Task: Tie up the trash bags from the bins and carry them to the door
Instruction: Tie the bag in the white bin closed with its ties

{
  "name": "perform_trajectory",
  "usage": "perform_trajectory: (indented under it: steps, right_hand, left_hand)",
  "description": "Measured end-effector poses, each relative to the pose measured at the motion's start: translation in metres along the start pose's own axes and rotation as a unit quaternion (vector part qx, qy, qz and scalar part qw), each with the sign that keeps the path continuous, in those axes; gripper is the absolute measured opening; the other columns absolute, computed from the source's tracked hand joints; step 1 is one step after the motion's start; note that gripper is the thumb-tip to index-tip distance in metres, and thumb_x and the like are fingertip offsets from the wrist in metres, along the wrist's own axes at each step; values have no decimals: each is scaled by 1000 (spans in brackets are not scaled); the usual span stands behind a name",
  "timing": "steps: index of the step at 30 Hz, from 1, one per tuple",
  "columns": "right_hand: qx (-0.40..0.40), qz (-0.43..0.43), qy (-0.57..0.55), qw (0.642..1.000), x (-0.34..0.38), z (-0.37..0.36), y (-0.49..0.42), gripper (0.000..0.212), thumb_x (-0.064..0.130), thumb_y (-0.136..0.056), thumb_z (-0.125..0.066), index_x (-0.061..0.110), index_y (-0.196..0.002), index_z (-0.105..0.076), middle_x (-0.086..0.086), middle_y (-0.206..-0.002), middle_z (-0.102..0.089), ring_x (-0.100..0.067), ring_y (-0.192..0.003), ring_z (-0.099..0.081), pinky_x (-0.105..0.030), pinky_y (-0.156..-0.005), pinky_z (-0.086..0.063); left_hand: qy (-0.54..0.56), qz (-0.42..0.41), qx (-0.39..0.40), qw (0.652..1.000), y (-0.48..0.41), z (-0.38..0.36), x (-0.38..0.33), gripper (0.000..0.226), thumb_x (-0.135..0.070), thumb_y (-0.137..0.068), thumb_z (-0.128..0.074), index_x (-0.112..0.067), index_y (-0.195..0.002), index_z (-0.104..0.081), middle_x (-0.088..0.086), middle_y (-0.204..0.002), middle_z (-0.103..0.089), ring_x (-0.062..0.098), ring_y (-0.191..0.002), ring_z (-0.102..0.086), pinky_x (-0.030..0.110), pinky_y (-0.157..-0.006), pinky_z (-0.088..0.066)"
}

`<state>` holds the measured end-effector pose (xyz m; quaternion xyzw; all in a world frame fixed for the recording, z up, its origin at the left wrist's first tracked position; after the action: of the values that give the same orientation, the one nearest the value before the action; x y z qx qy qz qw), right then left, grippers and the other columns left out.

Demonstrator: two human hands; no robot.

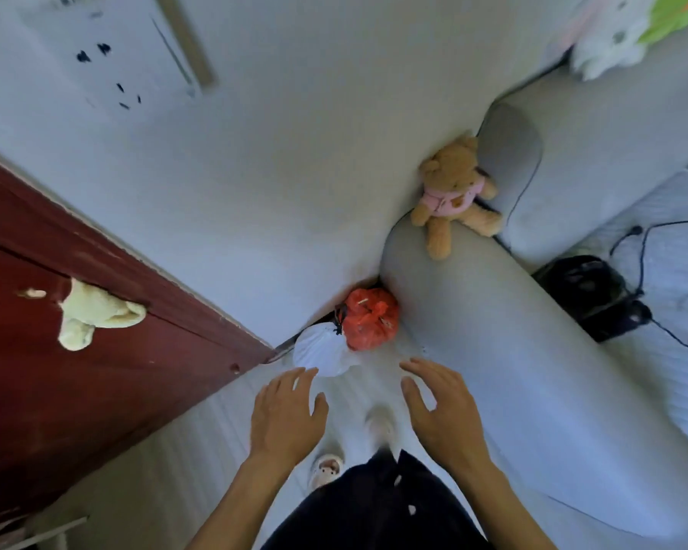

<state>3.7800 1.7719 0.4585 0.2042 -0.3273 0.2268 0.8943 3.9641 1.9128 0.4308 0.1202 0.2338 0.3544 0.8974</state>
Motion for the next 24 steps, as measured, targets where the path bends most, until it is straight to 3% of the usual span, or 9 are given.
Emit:
perform_trajectory:
  steps: [4, 9, 11, 13, 15, 19, 24]
  right_hand:
    - [-149, -52, -27, 987, -2, 62, 77, 24, 29, -93, -63, 37, -116, -69, 25, -120, -61, 1, -118, -48, -16, -96, -32]
    - [-317, -157, -53, 934, -28, 107, 187, 23, 29, -91, -65, 36, -113, -70, 23, -118, -62, 0, -117, -50, -22, -95, -38]
    - [-384, -200, -63, 899, -41, 113, 234, 23, 26, -89, -67, 35, -111, -72, 20, -118, -64, -3, -117, -53, -21, -94, -40]
    - [-429, -239, -74, 868, -56, 118, 280, 23, 23, -88, -69, 33, -108, -73, 20, -115, -65, -4, -116, -55, -12, -92, -38]
    - [-470, -275, -76, 835, -76, 128, 324, 23, 21, -87, -71, 32, -107, -74, 21, -113, -65, -3, -115, -55, -1, -90, -35]
    - [-529, -347, -79, 770, -128, 151, 411, 22, 22, -89, -69, 32, -107, -74, 20, -114, -67, -1, -115, -55, -15, -86, -44]
    - [-576, -407, -52, 707, -200, 195, 521, 21, 24, -90, -67, 31, -108, -73, 17, -115, -69, -3, -114, -55, -7, -86, -37]
  left_hand:
    - [41, -82, 12, 996, 36, 27, -47, 48, -40, -95, -48, -31, -142, -44, -10, -143, -50, 14, -131, -45, 32, -110, -32]
    - [-55, -271, 35, 960, 50, 32, -121, 42, -38, -93, -51, -24, -133, -56, -4, -130, -60, 18, -118, -54, 32, -100, -39]
    - [-100, -349, 37, 931, 59, 21, -158, 44, -43, -91, -42, -25, -127, -60, -5, -124, -64, 19, -113, -58, 35, -96, -45]
    - [-143, -424, 42, 893, 79, 3, -200, 52, -45, -87, -33, -23, -122, -64, -3, -116, -69, 22, -105, -63, 37, -89, -50]
    - [-171, -490, 47, 854, 105, -20, -243, 50, -43, -84, -39, -20, -116, -68, 0, -109, -72, 26, -98, -67, 41, -84, -53]
    - [-225, -585, 61, 777, 175, -76, -331, 41, -39, -85, -50, -26, -119, -66, -2, -115, -70, 27, -101, -66, 40, -89, -49]
    - [-206, -667, 85, 711, 285, -161, -433, 37, -36, -88, -54, -27, -122, -65, -4, -119, -69, 26, -106, -64, 38, -93, -45]
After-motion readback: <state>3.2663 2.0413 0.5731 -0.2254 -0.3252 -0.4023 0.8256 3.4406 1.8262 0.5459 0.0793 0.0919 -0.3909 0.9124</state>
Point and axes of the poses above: each hand's wrist, its own y-axis away from the middle knuckle, its own z-axis out of the back of the hand, x = y × z, the point moved 2 cm from there along -y, towards the middle knuckle
